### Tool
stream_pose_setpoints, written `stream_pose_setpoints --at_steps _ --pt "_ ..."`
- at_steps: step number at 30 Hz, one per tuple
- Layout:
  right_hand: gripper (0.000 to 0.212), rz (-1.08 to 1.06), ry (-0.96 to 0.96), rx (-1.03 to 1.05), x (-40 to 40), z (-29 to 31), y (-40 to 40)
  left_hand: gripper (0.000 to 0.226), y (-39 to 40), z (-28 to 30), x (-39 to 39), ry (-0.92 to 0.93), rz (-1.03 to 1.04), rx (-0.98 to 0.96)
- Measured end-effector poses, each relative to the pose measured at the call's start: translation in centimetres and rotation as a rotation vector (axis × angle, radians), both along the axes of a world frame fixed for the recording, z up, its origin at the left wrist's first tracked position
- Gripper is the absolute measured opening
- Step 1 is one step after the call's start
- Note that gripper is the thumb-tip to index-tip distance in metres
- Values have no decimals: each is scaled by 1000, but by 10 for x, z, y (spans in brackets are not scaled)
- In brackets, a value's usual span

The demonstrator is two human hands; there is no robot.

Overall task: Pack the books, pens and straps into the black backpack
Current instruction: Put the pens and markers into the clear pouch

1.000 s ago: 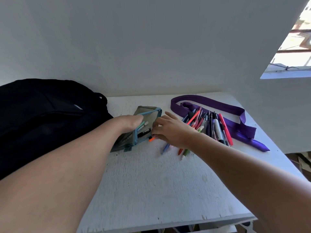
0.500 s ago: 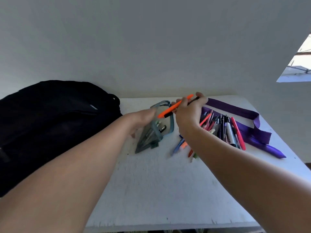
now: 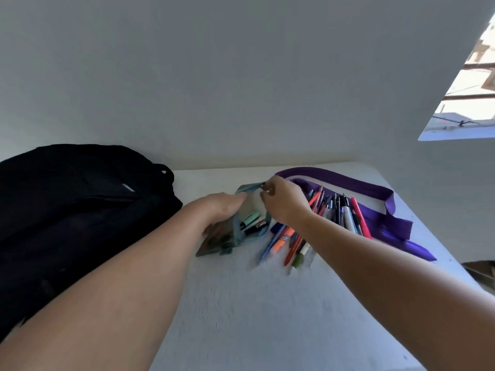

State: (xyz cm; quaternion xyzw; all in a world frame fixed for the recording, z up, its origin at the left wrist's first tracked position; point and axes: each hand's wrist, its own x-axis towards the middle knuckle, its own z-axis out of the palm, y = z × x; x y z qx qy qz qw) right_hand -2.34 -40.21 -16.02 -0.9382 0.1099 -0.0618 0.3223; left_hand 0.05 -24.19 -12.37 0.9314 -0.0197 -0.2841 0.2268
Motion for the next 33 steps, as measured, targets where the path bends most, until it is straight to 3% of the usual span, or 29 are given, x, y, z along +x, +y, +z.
stream_pose_setpoints --at_steps 3,6,8,12,19,24,28,31,33 --pt "25 -71 -31 -251 0 1 -42 71 -4 2 6 50 -38 27" --pt "30 -97 107 -470 1 1 -75 68 -5 2 11 85 -64 34" --pt "23 -76 158 -488 5 -3 -85 67 -5 3 16 82 -72 37" --pt "30 -65 174 -439 8 -10 -80 69 -5 1 18 91 -95 80" --pt "10 -97 96 -474 2 -3 -69 71 -7 2 12 76 -93 89" --pt "9 -80 -131 -334 3 5 -59 70 -6 2 9 71 -98 90" --pt "12 -81 -246 29 -2 12 -38 69 -3 3 6 79 -99 67" --pt "19 -115 -215 281 -9 7 -11 66 -4 5 4 92 -96 31" --pt "21 -77 -145 316 -13 -3 7 67 -7 5 2 90 -99 23"
